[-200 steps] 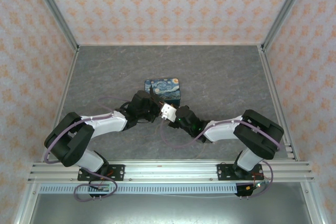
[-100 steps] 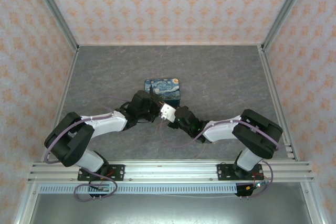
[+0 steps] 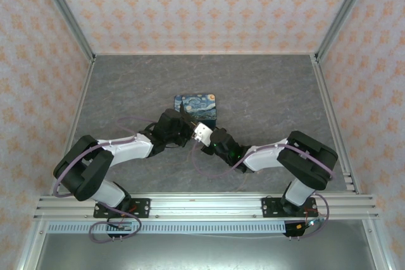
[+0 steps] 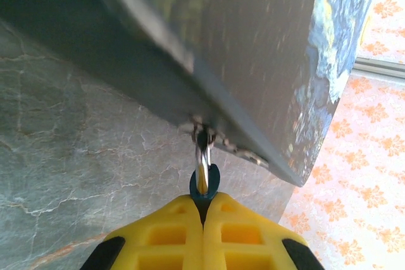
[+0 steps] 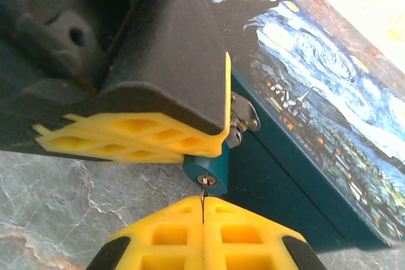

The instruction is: Unlock the padlock with the key

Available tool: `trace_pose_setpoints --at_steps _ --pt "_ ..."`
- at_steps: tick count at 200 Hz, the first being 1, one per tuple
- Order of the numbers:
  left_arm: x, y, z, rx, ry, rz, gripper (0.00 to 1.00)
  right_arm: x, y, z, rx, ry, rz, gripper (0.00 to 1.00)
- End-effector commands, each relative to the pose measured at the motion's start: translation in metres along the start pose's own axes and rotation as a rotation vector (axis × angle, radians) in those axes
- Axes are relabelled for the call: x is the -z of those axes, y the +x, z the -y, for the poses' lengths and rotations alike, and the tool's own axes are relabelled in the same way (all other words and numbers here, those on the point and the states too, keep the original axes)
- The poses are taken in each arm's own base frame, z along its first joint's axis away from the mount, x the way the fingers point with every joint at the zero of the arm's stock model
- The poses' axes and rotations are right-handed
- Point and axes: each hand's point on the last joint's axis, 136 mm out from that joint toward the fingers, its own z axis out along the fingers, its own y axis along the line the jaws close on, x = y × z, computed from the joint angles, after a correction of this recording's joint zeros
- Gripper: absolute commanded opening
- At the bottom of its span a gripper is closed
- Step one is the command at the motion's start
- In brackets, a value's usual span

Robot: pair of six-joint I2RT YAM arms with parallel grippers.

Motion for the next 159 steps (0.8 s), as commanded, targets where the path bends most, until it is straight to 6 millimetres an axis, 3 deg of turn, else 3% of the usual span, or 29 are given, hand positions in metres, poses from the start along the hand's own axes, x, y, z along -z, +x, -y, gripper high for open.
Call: trace_pose_setpoints --at_steps 1,43,126,159 --pt "0.008 0.008 0.026 -0.013 0.071 -0.032 0.0 -0.005 -0.015 0.011 -0.16 -0.009 0.068 0.0" --pt "0.009 0.008 0.024 -0.014 0.069 -0.031 0.0 -0.01 -0.016 0.014 -0.356 -0.117 0.094 0.0" --pt "0.009 0.008 0.02 -0.02 0.061 -0.027 0.0 -0.011 -0.008 0.011 -0.392 -0.129 0.057 0.0" --pt "0.01 0.004 0.011 -0.047 0.032 -0.006 0.31 -0.012 0.0 0.005 -0.462 -0.152 0.015 0.0"
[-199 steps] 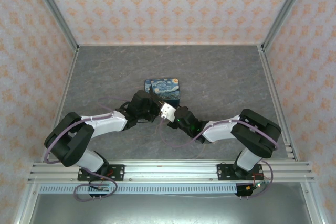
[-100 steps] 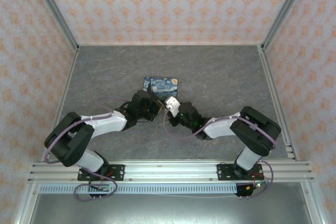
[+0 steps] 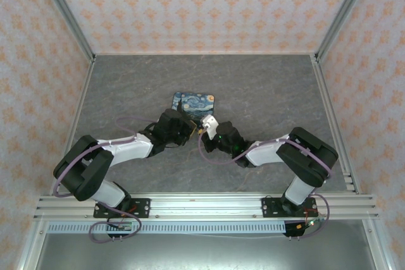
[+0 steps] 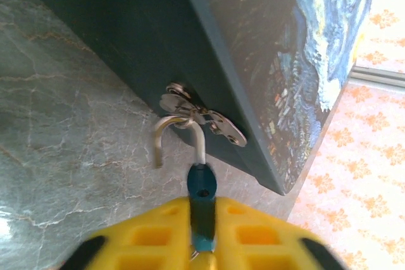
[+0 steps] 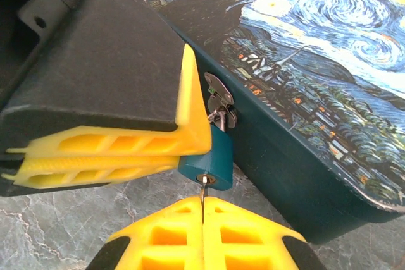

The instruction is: Unlock the padlock with the key

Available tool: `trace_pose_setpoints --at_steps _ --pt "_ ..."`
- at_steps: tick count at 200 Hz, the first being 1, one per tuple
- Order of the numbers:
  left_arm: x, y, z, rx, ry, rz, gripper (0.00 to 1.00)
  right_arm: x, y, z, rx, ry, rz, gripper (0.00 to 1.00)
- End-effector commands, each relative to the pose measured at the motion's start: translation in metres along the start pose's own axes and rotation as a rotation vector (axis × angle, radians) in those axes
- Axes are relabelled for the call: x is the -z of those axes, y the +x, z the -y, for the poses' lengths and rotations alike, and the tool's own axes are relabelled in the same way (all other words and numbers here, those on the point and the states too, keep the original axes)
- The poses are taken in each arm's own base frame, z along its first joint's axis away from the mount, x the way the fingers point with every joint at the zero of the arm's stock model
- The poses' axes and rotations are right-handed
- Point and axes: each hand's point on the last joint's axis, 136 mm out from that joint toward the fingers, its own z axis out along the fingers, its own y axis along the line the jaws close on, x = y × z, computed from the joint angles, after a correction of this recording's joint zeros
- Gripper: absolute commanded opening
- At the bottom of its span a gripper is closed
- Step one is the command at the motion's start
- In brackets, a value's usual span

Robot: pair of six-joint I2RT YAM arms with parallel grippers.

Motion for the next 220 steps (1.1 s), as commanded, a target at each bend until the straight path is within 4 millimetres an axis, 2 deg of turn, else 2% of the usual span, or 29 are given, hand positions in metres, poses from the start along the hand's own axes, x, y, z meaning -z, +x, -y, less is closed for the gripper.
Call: trace_pose_setpoints --at_steps 1,37,56,87,126,142,163,197,220 --pt "0.009 0.008 0.011 -0.038 0.032 -0.031 0.32 -0.005 -0.003 0.005 -0.088 0.01 -0.001 0.0" --pt "0.013 -0.002 -0.006 -0.032 0.001 -0.012 0.43 -0.008 0.01 0.004 -0.186 0.0 -0.031 0.0" --pt "0.021 -0.009 -0.014 -0.049 -0.026 0.008 0.48 -0.006 0.009 0.003 -0.257 -0.008 -0.007 0.0" --pt "0.047 -0.03 -0.02 -0.108 -0.071 0.09 0.6 -0.005 0.002 -0.006 -0.41 -0.071 0.024 0.0" --pt "0.084 -0.061 -0.021 -0.156 -0.098 0.202 0.73 -0.009 0.005 -0.015 -0.634 -0.131 0.023 0.0" --pt "0.092 -0.07 -0.021 -0.168 -0.103 0.224 0.77 -0.01 0.004 -0.014 -0.722 -0.142 0.033 0.0" --pt "0.094 -0.08 -0.02 -0.161 -0.1 0.224 0.8 -0.012 0.007 -0.012 -0.828 -0.146 0.031 0.0" --pt "0.085 -0.088 -0.016 -0.17 -0.106 0.19 0.8 -0.015 0.01 -0.012 -0.966 -0.175 0.033 0.0" --pt "0.077 -0.095 -0.011 -0.186 -0.109 0.171 0.82 -0.016 0.018 -0.007 -1.014 -0.156 0.01 0.1"
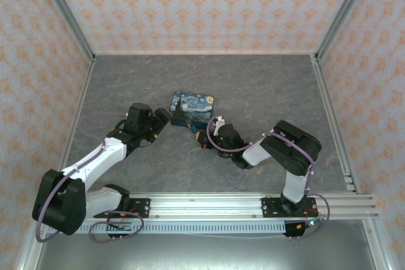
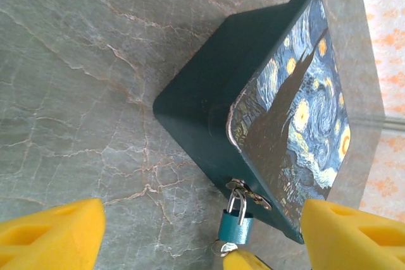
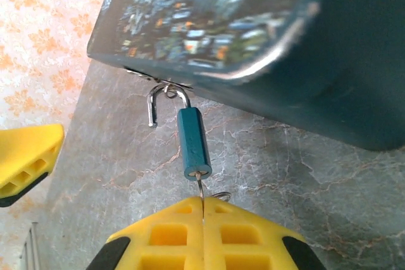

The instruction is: Unlock the padlock with the key

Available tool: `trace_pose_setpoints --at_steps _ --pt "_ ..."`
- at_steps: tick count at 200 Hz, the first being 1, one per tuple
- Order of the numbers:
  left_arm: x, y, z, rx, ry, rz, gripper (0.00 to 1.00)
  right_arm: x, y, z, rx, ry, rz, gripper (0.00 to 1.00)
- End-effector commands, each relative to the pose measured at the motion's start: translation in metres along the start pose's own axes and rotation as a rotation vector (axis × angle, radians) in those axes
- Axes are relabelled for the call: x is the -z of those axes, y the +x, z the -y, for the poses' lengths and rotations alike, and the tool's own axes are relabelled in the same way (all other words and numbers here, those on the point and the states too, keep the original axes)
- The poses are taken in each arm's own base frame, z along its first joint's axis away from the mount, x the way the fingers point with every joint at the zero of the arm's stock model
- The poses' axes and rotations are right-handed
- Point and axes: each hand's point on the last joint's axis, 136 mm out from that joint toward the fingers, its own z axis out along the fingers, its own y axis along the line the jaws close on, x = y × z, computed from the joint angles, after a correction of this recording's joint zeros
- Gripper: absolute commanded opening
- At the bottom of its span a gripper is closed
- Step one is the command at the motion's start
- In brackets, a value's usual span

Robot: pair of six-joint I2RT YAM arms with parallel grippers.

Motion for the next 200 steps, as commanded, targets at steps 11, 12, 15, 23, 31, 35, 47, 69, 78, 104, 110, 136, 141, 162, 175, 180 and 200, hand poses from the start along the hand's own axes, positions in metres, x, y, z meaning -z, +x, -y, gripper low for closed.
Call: trace_pose_setpoints --at_steps 11,12,15,23,31,35,47,69,78,104,110,136,141,162,175,180,200 --pt "-0.007 -0.009 0.017 -0.06 0.02 -0.037 0.84 0.005 -0.004 0.004 -0.115 -0.016 0.013 0.16" --pt "-0.008 -0.009 0.017 -0.061 0.02 -0.038 0.84 0.005 -0.004 0.004 -0.115 -0.014 0.013 0.16" --pt "-0.009 -0.011 0.018 -0.062 0.021 -0.041 0.85 0.006 -0.005 0.005 -0.115 -0.011 0.014 0.18" --pt "-0.012 -0.014 0.021 -0.069 0.029 -0.044 0.85 0.008 -0.007 0.007 -0.108 0.0 0.016 0.22" --pt "-0.013 -0.017 0.023 -0.081 0.024 -0.044 0.87 0.011 -0.008 0.01 -0.097 0.018 0.018 0.27" --pt "-0.015 -0.019 0.025 -0.089 0.022 -0.045 0.87 0.013 -0.01 0.009 -0.088 0.023 0.022 0.3" --pt "-0.018 -0.023 0.029 -0.114 0.016 -0.049 0.88 0.019 -0.013 0.012 -0.064 0.052 0.026 0.39" --pt "-0.025 -0.031 0.036 -0.158 0.006 -0.06 0.89 0.028 -0.023 0.005 -0.021 0.05 0.05 0.51" --pt "-0.03 -0.033 0.039 -0.179 0.009 -0.072 0.88 0.029 -0.027 -0.004 -0.004 0.017 0.056 0.56" --pt "-0.048 -0.035 0.044 -0.228 -0.007 -0.122 0.87 0.023 -0.034 -0.027 0.008 -0.067 0.049 0.62" --pt "-0.052 -0.036 0.043 -0.235 -0.018 -0.128 0.86 0.021 -0.036 -0.029 0.003 -0.075 0.051 0.63" --pt "-0.069 -0.033 0.039 -0.247 -0.044 -0.174 0.82 0.012 -0.045 -0.033 -0.017 -0.095 0.057 0.63" --pt "-0.072 -0.033 0.038 -0.246 -0.047 -0.181 0.81 0.011 -0.046 -0.032 -0.018 -0.095 0.055 0.63" --pt "-0.078 -0.028 0.027 -0.246 -0.078 -0.206 0.78 0.008 -0.055 -0.025 -0.021 -0.073 0.067 0.63" --pt "-0.078 -0.026 0.018 -0.248 -0.11 -0.211 0.76 0.008 -0.06 -0.021 -0.016 -0.065 0.071 0.63" --pt "-0.078 -0.025 0.013 -0.247 -0.122 -0.215 0.76 0.008 -0.062 -0.02 -0.014 -0.064 0.072 0.63" --pt "-0.079 -0.017 -0.003 -0.242 -0.15 -0.237 0.73 0.005 -0.072 -0.014 0.0 -0.055 0.067 0.63"
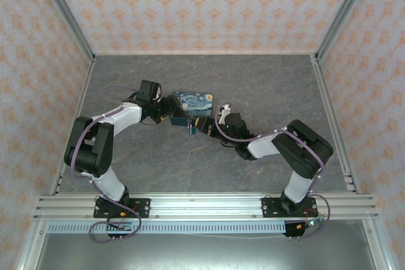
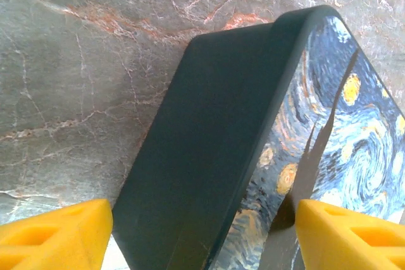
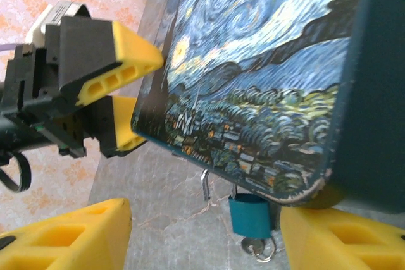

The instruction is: Unlock the padlock with the key

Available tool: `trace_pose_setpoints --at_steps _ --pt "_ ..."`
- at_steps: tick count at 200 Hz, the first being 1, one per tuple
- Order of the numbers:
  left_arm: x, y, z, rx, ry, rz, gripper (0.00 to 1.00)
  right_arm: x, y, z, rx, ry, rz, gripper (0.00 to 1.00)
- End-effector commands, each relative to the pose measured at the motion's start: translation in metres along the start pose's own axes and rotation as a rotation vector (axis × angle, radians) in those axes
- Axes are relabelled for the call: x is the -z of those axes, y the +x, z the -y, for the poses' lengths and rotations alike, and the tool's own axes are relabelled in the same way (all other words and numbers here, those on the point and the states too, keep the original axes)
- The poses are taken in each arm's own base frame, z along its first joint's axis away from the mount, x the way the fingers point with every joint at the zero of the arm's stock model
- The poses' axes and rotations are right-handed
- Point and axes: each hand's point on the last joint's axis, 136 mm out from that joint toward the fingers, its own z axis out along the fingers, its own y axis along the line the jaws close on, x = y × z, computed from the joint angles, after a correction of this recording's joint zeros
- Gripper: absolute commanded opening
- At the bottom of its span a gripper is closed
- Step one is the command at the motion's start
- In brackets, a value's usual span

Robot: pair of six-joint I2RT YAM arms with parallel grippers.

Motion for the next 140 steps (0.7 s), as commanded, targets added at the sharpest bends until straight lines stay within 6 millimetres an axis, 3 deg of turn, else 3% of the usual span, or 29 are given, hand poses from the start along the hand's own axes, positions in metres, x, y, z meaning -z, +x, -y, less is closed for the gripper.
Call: trace_pose_setpoints --at_steps 1,56,82,140 --pt "-0.001 0.017 -0.024 -0.005 -0.067 -0.055 0.73 -0.006 -0.017 -0.003 0.036 -0.018 0.007 0.63" --pt "-0.002 0.051 -0.048 -0.007 -0.117 -0.097 0.69 -0.014 -0.04 0.004 0.057 -0.061 0.026 0.63" --pt "0.004 0.059 -0.058 -0.011 -0.142 -0.082 0.7 -0.004 -0.043 0.01 0.059 -0.049 0.063 0.63" --pt "0.013 0.062 -0.059 0.001 -0.136 -0.053 0.7 0.021 -0.025 0.011 0.074 -0.094 0.063 0.64"
